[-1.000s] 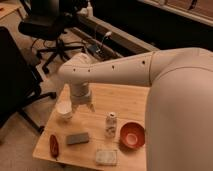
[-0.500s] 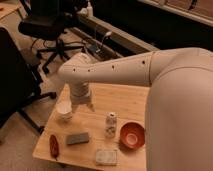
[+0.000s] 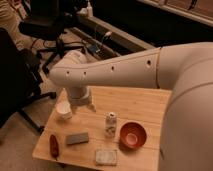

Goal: Knock the bottle over

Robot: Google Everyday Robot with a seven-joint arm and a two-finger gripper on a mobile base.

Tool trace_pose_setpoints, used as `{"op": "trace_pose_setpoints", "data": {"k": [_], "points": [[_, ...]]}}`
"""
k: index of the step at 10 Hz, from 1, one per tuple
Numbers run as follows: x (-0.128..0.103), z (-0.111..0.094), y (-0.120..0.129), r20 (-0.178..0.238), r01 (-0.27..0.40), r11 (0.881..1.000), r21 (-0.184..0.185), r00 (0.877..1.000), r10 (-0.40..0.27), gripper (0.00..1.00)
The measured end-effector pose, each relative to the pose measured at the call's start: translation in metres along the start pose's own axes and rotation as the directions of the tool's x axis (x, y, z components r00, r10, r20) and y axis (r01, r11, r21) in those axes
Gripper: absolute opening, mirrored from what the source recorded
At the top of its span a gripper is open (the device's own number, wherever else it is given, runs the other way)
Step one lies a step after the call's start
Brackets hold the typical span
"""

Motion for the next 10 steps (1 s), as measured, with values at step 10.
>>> {"op": "trace_pose_setpoints", "data": {"k": [10], "points": [[0.073,0.052,-0.032,-0.223,-0.312,0.937,-0.159,0.936,0.274,0.65]]}}
